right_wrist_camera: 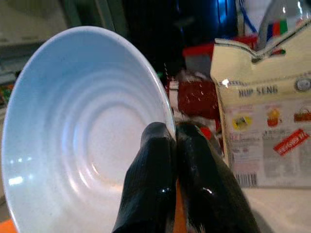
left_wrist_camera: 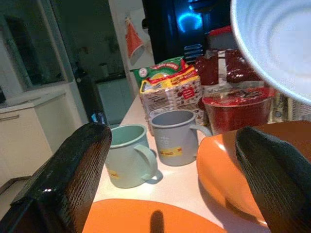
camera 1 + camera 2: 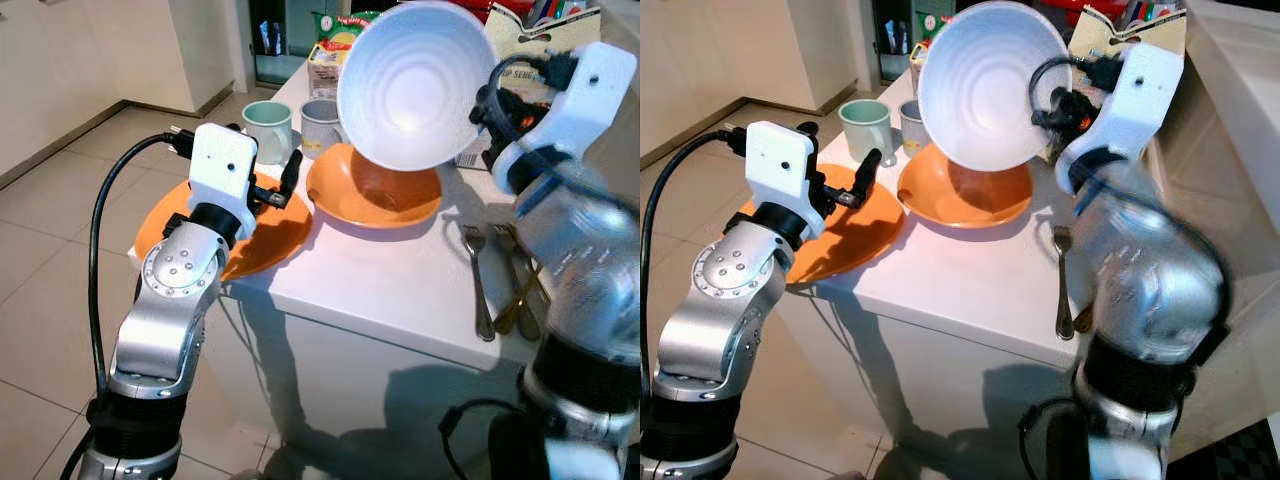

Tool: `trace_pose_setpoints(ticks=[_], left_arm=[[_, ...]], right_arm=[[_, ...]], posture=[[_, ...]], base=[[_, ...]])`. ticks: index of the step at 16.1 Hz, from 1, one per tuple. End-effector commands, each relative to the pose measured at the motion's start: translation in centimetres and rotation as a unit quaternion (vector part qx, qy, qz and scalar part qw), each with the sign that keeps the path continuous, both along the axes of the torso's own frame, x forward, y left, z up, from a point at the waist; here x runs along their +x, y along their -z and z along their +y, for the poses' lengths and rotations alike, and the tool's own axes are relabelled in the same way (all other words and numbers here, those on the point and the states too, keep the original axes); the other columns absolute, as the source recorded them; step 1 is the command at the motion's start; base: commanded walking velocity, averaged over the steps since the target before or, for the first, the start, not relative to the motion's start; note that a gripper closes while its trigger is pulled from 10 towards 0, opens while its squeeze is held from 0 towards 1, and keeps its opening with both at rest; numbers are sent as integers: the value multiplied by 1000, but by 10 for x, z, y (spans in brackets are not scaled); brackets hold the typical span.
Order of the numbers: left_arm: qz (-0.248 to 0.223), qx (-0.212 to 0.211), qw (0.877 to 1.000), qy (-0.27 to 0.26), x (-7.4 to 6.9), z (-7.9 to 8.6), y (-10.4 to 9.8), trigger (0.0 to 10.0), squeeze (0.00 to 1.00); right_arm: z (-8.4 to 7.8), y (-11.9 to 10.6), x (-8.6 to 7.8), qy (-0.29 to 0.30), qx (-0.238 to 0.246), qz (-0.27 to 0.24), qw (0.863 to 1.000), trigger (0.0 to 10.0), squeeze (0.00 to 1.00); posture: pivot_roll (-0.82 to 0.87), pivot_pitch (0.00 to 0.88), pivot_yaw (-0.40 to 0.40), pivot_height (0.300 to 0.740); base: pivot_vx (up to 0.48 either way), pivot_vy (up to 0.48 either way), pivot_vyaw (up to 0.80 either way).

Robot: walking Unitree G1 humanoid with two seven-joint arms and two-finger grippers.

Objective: Setting the table

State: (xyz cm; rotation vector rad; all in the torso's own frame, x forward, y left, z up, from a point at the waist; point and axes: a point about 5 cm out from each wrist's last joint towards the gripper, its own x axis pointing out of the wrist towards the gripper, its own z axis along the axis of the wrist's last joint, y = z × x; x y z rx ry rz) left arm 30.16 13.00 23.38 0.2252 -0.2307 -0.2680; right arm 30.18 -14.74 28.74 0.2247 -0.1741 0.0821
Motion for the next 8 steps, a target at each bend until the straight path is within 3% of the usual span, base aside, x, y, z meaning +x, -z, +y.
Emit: trace_pose_setpoints(ticks=[1, 3, 8], left_arm=[[-12, -5, 1000, -16, 9, 3, -13, 10000, 0], [-29, -13, 999, -22, 22, 1, -29, 10000, 0], [-15, -33, 999, -34, 25, 1, -19, 10000, 0]], right_arm=[[9, -12, -6, -13, 1, -53, 999, 10000, 0], [16, -9, -1, -13, 11, -65, 998, 10000, 0], [25, -5, 1, -15, 6, -78, 997, 10000, 0]], posture=[[56, 0, 4, 740], [72, 0, 10, 740], [27, 0, 22, 740]], base=[[0, 0, 0], [0, 0, 0], [0, 0, 0]])
